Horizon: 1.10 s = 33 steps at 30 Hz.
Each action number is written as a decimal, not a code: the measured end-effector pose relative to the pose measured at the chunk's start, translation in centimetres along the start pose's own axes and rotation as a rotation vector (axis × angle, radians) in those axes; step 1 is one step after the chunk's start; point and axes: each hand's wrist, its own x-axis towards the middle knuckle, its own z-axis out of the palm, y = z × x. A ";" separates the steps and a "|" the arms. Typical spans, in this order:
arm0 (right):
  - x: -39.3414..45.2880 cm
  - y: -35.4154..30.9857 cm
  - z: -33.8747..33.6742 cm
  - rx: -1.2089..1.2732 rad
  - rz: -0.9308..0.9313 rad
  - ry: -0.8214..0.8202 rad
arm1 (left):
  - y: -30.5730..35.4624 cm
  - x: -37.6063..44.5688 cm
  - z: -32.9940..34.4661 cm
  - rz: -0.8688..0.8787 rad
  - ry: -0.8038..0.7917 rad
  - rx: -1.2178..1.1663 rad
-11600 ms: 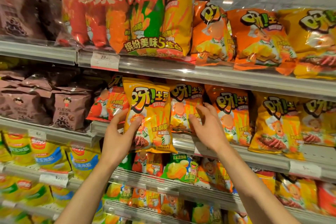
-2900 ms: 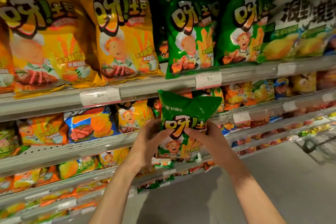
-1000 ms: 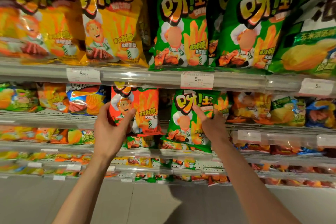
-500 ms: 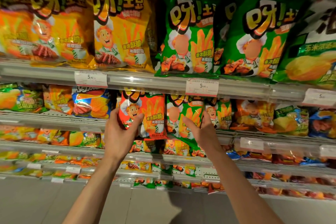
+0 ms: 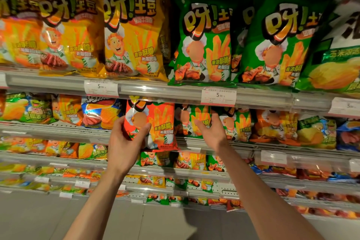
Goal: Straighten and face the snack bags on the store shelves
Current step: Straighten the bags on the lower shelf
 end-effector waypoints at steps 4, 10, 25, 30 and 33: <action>0.1 -0.1 0.3 0.017 0.000 -0.012 | 0.0 0.1 0.4 -0.003 -0.015 -0.005; -0.1 0.7 0.1 -0.073 0.004 -0.127 | -0.2 0.3 1.1 0.006 -0.015 -0.028; -8.4 -2.7 -0.9 -0.026 0.008 -0.283 | -1.6 -2.2 1.0 -0.081 -0.153 -0.138; -9.3 -2.6 2.7 0.075 0.091 -0.422 | -2.8 -3.9 -0.5 -0.162 -0.223 -0.146; -10.0 -1.1 4.4 0.088 0.120 -0.449 | -3.7 -4.8 -1.8 -0.217 -0.198 -0.198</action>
